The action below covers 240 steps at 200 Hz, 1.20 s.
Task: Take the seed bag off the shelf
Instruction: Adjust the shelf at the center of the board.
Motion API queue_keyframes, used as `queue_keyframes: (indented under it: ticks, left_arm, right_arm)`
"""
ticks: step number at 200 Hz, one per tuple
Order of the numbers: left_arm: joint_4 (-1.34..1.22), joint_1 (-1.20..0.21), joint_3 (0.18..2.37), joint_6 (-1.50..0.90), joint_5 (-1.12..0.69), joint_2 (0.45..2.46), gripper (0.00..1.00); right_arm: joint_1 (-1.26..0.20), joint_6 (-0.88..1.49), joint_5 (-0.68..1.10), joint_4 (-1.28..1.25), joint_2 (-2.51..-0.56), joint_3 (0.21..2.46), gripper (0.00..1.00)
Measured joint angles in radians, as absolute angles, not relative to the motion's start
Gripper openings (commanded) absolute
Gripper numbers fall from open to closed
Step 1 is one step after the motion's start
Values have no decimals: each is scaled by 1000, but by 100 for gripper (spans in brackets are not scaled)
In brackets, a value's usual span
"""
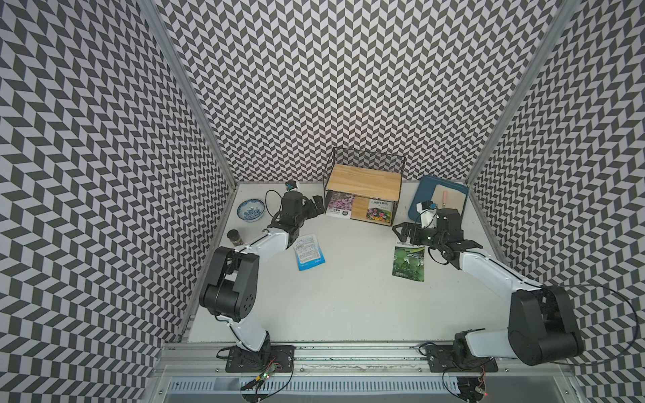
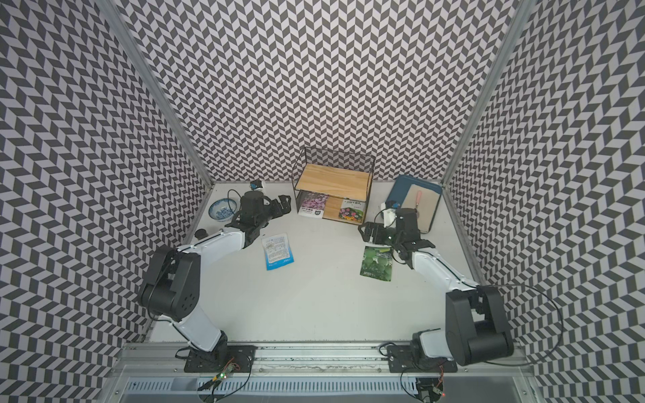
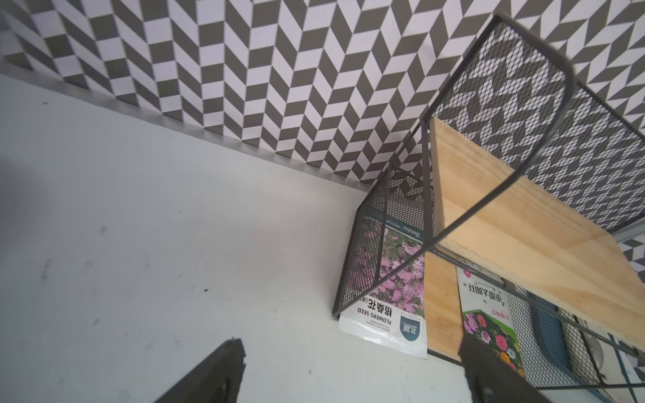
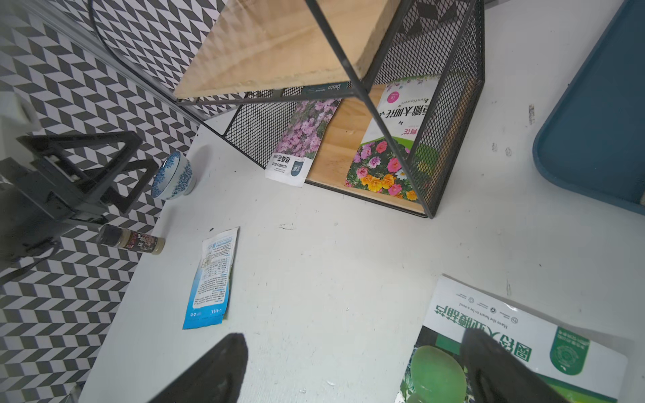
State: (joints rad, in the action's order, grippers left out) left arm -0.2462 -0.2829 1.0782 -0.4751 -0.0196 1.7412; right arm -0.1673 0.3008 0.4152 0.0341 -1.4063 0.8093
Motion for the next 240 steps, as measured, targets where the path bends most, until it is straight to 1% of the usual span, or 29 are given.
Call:
queue_keyframes:
  ticks: [52,87,123,150,170,199,240]
  left_arm:
    - [-294,-274,1103,-434,-150,1783,100]
    - [-330,-274,1222,-397,-208,1803,100]
    - [-360,-274,1379,-375,-247,1892,100]
    - [-377,-274,1438,-379,-311,1952,96]
    - [-392,-273,1443,-389,-379,1972,94]
    - [-433,-271,1430,-419,-471,1975,93]
    - [-480,-261,1328,-455,-558,1919,92]
  right_arm:
    - [-167,293,425,29,-1446,867,100]
    - [-167,287,432,21,-1446,923,100]
    - [-167,280,436,20,-1451,1015,100]
    - [-167,282,443,15,-1461,1033,100]
    - [-167,287,445,16,-1470,1031,100]
    - [-167,292,450,17,-1472,1028,100]
    - [-167,292,451,22,-1472,1028,100]
